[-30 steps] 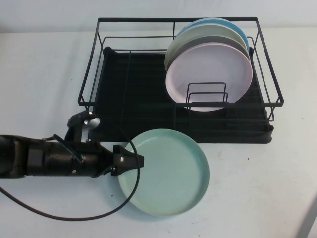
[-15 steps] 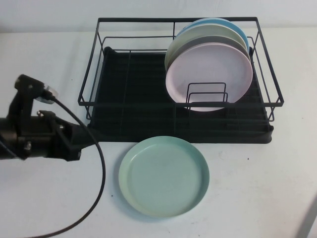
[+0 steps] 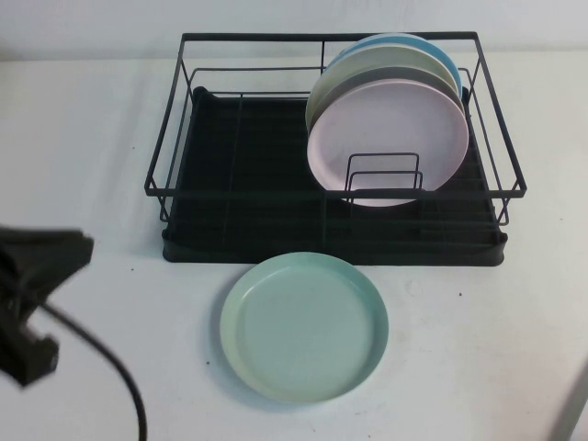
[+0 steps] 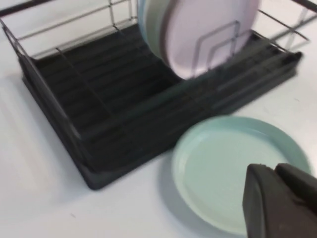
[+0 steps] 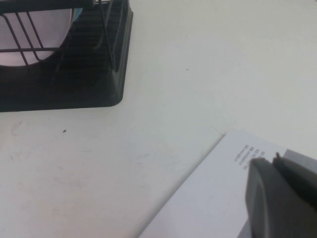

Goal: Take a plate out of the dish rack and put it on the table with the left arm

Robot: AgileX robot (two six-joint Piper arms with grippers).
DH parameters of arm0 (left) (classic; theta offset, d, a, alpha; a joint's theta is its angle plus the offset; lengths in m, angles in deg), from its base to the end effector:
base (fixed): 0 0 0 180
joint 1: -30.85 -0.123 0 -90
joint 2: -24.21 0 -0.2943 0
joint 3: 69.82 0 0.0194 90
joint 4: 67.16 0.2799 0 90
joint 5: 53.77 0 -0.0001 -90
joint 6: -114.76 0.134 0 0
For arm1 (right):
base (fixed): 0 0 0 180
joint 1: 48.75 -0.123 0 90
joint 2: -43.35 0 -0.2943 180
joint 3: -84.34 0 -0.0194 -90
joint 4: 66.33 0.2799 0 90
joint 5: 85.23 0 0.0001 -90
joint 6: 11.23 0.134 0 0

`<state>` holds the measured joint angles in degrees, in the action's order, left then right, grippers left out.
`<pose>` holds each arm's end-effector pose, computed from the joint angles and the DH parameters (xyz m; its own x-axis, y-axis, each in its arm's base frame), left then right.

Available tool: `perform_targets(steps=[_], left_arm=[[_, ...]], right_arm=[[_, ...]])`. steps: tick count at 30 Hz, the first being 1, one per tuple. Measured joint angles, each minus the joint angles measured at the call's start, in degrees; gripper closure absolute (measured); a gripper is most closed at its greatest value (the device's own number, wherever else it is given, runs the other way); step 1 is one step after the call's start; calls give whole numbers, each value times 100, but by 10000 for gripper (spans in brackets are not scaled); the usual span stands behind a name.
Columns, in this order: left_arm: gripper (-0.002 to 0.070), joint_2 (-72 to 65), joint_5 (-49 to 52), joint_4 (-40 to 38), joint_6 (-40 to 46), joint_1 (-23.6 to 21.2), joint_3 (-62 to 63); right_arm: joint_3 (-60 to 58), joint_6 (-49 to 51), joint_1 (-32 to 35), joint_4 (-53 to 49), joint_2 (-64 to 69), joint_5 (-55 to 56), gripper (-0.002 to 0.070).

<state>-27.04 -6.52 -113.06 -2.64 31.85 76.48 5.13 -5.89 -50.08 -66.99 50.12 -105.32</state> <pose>0.1882 -0.0740 0.3362 -0.2545 0.3980 -0.8814 0.6546 0.7417 0.1460 0.1143 0.0021 0.1595 -0.2774 0.0759 -0.9578 0.0034 0.9969 0.0780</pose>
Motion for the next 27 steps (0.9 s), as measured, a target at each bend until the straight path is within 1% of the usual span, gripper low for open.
perform_targets(steps=[3,7,13,16,18,20,24,27], left_arm=[[675,525,630,351,-473,0,0],[675,1073,1111,775,-873,0,-2],[675,1637,2110,1818,-2355,11,-2],[675,1826,2221,2068,-2776,155,-109],[675,1989,1961,2160,-2934,261,-302],[675,2200,1357,2270,-3123,364,-552],[676,2794,-355,2520,-3908,404,-1372],[676,3225,-1660,2850,-4411,404,-2137]], right_arm=[[0,0,0,0,0,0,696],[0,0,0,0,0,0,697],[0,0,0,0,0,0,696],[0,0,0,0,0,0,696],[0,0,0,0,0,0,696],[0,0,0,0,0,0,696],[0,0,0,3,0,0,696],[0,0,0,3,0,0,696]])
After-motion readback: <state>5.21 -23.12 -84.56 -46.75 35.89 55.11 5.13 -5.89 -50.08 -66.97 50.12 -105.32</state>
